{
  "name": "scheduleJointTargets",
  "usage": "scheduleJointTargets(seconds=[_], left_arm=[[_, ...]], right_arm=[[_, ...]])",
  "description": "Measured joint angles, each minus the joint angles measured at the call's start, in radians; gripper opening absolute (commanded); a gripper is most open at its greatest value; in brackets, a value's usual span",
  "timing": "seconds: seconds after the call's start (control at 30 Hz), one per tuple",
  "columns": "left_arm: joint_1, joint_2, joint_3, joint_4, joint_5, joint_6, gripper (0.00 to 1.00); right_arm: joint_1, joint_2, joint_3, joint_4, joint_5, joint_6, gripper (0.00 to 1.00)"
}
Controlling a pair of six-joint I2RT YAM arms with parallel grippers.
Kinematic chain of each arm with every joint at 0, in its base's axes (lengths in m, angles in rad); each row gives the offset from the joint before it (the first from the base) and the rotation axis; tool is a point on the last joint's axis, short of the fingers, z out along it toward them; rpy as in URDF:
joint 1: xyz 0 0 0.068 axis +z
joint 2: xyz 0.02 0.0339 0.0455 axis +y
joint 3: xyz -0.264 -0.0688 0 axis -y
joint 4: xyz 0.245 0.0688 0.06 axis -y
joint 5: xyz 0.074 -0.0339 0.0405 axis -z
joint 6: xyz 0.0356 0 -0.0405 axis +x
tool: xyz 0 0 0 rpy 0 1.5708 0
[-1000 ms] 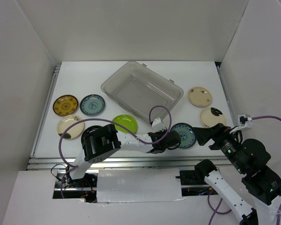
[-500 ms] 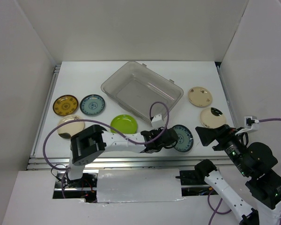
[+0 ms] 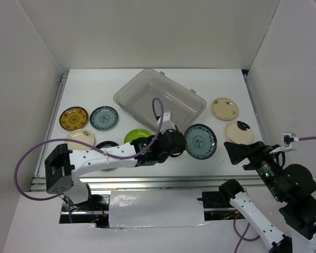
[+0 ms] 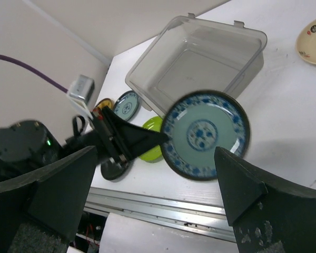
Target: Place the plates into the plastic bin on the countertop
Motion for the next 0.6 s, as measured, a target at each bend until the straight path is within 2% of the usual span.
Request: scheduleJointTargets(seconds=[0.1,0.23,0.37,0.47,0.6], left_arm=[[0.114,-0.027,0.032,-0.062,0.024,0.024,0.00],[0.405,-0.019,0.091,-0.090,0.091,0.098,0.00],[0.671,0.124,0.276,-0.104,0.185,0.181,0.00],[0.787,0.284,0.423,-0.097,0.279,0.232,0.00],[0.849,0.481,0.579,-0.133,0.394,0.281,0.00]], right_arm=[[0.000,0.003,-0.011,0.008,0.011,0.000,1.00],[0.004,0.027,-0.043,0.045,0.015,0.000,1.00],[0.010,0.080,-0.095,0.082,0.011,0.000,1.00],[0.011,0.111,-0.119,0.108,0.003,0.000,1.00],[0.011,0.126,-0.126,0.122,-0.003,-0.001,1.00]])
